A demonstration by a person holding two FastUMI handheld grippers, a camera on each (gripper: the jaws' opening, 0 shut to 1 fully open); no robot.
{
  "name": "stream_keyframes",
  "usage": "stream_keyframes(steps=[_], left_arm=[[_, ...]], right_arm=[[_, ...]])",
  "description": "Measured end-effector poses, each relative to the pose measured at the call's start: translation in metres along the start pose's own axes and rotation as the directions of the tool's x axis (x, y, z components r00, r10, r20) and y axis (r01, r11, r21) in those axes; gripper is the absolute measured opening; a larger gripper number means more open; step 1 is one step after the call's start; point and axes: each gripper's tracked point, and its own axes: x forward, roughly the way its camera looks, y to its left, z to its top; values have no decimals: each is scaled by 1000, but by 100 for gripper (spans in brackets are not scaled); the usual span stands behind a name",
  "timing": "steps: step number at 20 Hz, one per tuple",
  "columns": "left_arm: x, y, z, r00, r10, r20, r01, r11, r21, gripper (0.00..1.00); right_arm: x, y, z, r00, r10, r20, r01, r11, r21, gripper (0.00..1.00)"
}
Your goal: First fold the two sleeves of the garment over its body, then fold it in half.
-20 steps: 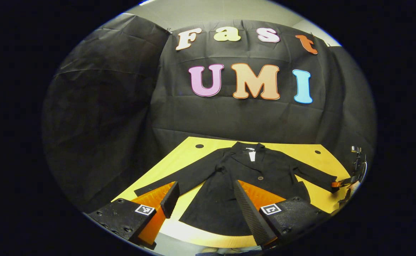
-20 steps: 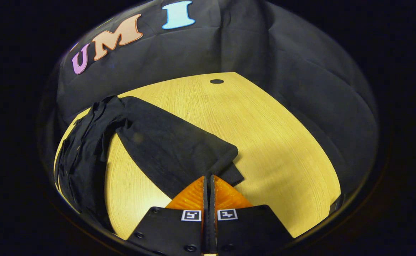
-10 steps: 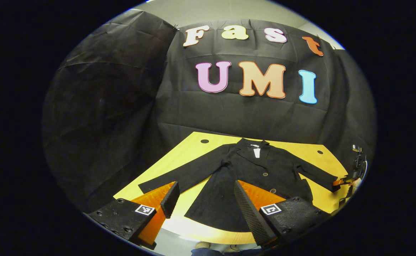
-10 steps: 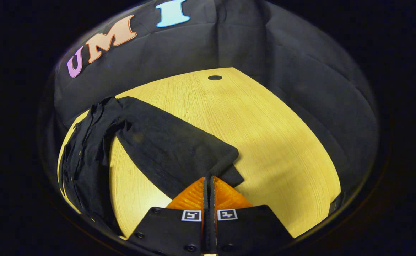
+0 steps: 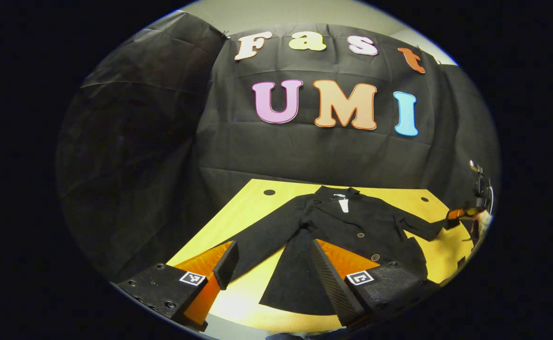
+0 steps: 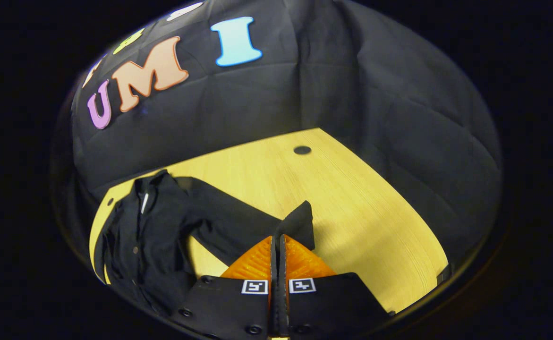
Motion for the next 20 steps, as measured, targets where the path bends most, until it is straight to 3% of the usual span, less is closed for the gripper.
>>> stream_keyframes(steps=[7, 13, 14, 20], left_arm=[[14, 12, 0, 999, -44, -2, 44, 999, -22, 92], [13, 28, -10, 998, -43, -34, 40, 994, -100, 93], [14, 32, -10, 999, -38, -37, 34, 994, -108, 93], [19, 69, -25, 995, 4, -95, -23, 978, -207, 94]], right_arm=[[3, 114, 59, 992, 100, 72, -94, 992, -82, 2], [12, 227, 96, 973, 202, 114, -179, 966, -189, 2], [13, 247, 99, 967, 223, 120, -195, 959, -205, 5], [24, 374, 83, 930, 364, 58, -336, 901, -275, 1]])
